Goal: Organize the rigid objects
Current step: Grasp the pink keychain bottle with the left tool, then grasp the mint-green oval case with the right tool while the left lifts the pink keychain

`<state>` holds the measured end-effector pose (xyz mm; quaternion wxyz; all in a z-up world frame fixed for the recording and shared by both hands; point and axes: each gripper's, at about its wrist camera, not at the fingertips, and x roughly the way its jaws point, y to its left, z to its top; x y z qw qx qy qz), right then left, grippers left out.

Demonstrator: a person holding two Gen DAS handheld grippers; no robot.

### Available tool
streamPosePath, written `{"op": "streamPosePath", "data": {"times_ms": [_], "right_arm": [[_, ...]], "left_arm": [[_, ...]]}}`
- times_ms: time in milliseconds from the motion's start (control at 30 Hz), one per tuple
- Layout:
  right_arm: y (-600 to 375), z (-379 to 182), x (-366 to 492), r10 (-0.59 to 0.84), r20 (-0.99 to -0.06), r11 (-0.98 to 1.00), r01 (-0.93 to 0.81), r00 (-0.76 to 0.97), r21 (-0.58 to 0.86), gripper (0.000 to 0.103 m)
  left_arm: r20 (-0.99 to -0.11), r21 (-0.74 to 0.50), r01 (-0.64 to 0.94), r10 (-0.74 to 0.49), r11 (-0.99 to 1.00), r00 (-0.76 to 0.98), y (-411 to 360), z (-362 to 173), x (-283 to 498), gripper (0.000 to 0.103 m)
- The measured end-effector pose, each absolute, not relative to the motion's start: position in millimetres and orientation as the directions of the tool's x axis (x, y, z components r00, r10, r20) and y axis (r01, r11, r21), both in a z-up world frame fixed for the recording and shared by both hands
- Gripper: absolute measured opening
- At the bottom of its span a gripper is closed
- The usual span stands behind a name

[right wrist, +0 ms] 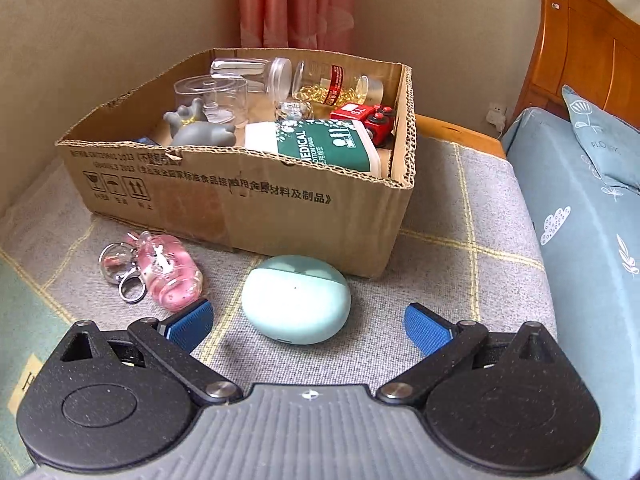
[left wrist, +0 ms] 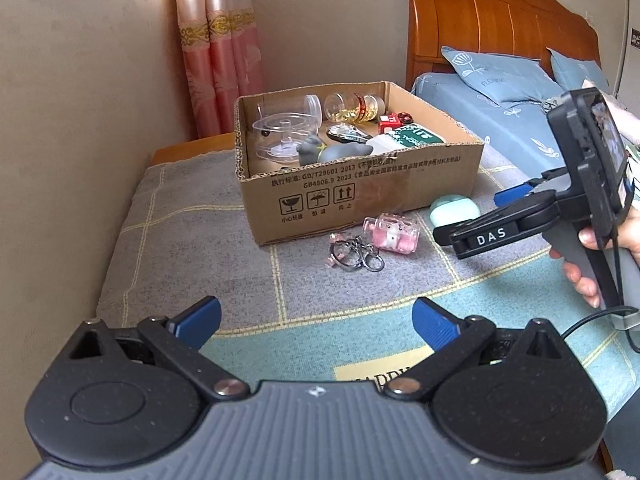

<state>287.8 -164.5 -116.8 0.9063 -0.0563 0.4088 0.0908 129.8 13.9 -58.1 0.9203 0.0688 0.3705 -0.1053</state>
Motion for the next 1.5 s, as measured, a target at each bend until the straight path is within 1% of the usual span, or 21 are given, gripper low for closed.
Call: {"op": "streamPosePath", "data": {"times_ms": [267,433,567,700,800,933,1067,1233,1500], "right_arm": [[-184.3,-126.3,287.1,0.088,-0.745,0.987,-0.160,0.662,-0.025,0.103],[-192.4,-128.2,279.3,0.093,-0.728,0.986,-0.162,0.679,-0.025,0.103],[-196.6,-127.6,273.5,0.106,-0.725,0.984,-0.177,0.681,-0.022,0.103],[-199.7,-128.2,268.1,0.119,-0.715,0.982,-0.189,0.689,-0.019,0.103],[-199.5,-128.4,267.1,0.122,-0.710,0.981,-0.191,0.694,-0.018,0.103],[-199.5,-128.5,266.9,0.123,-0.707,0.981,-0.193,0.696,-0.018,0.103],[-200.5,-129.2,266.1,0.129,-0.700,0.980,-0.197,0.702,-0.018,0.103],[-200.5,-129.1,266.0,0.128,-0.700,0.980,-0.196,0.703,-0.018,0.103],[-199.8,-129.6,266.0,0.126,-0.699,0.981,-0.194,0.704,-0.018,0.103]], "left_arm": [[-0.716,0.071,0.317,-0.173,0.946,0.676,-6.0,-70.5,152.7,0.101],[-0.705,0.067,0.382,-0.227,0.922,0.672,-23.3,-77.5,169.3,0.101],[-0.687,0.096,0.426,-0.250,0.900,0.682,-39.2,-85.4,184.3,0.101],[-0.669,0.110,0.450,-0.269,0.886,0.693,-47.8,-92.0,197.8,0.094],[-0.686,0.089,0.466,-0.286,0.880,0.670,-51.7,-99.6,209.8,0.081],[-0.700,0.076,0.465,-0.285,0.882,0.655,-53.8,-108.9,218.1,0.070],[-0.690,0.078,0.469,-0.292,0.880,0.663,-57.6,-109.0,220.0,0.068],[-0.701,0.081,0.484,-0.296,0.871,0.649,-63.9,-109.9,220.2,0.051],[-0.711,0.058,0.459,-0.286,0.887,0.643,-48.6,-107.5,205.9,0.051]]}}
